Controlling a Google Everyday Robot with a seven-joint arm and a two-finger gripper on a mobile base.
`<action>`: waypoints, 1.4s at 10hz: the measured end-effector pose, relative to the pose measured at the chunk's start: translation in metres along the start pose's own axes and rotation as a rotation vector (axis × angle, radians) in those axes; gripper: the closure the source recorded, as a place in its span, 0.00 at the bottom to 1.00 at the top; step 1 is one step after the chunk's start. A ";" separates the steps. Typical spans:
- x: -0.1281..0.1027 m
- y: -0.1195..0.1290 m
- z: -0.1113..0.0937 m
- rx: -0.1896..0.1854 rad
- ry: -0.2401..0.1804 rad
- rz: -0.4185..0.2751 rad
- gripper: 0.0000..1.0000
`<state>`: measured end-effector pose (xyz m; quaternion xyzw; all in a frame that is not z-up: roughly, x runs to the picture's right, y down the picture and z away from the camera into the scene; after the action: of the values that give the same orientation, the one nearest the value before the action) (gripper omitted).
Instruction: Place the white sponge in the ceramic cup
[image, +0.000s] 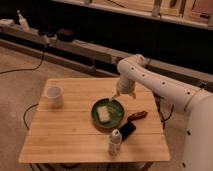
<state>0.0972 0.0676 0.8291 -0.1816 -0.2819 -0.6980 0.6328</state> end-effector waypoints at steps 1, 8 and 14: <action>-0.002 -0.014 0.006 0.016 -0.023 -0.028 0.20; 0.010 -0.075 0.061 0.006 -0.087 -0.206 0.20; -0.006 -0.094 0.106 0.003 -0.155 -0.194 0.25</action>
<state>-0.0052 0.1420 0.8929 -0.2056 -0.3472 -0.7395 0.5388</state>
